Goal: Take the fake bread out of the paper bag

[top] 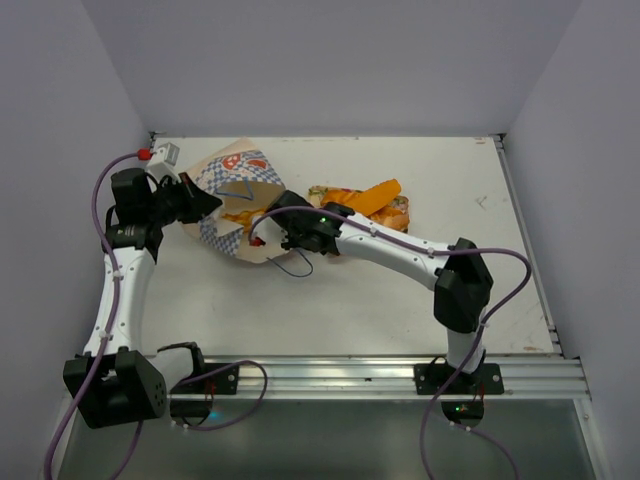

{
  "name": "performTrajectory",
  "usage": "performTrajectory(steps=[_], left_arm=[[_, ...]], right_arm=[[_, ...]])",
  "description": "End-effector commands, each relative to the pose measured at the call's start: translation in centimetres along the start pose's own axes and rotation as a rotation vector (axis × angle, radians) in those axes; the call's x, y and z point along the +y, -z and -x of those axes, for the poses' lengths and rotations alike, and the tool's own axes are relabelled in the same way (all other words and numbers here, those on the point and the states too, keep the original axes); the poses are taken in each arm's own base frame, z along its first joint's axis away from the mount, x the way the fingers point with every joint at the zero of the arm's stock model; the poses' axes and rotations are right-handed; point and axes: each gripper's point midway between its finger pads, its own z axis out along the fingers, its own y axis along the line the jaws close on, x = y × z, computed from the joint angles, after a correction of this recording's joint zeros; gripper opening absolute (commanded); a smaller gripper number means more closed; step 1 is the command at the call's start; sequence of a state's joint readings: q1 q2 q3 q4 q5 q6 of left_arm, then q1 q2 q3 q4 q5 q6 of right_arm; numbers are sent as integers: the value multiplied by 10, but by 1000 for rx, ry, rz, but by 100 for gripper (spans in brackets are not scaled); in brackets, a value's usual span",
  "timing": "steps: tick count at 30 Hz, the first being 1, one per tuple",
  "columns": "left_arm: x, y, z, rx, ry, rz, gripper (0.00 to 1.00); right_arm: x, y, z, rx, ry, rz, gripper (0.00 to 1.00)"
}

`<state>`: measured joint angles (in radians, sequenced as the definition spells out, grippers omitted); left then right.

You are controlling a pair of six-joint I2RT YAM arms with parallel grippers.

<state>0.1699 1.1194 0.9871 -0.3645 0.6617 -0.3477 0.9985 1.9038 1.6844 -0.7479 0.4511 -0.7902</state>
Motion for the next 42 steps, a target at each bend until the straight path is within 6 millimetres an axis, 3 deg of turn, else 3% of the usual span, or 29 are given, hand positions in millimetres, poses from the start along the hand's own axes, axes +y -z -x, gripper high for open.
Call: performTrajectory(steps=[1, 23, 31, 42], left_arm=[[-6, 3, 4, -18, -28, -26, 0], [-10, 5, 6, -24, -36, -37, 0], [-12, 6, 10, -30, -37, -44, 0], [-13, 6, 13, -34, -37, -47, 0]], right_arm=[[-23, 27, 12, -63, 16, -63, 38], [-10, 11, 34, -19, 171, -150, 47], [-5, -5, 30, 30, 192, -188, 47], [-7, -9, 28, 50, 174, -228, 49]])
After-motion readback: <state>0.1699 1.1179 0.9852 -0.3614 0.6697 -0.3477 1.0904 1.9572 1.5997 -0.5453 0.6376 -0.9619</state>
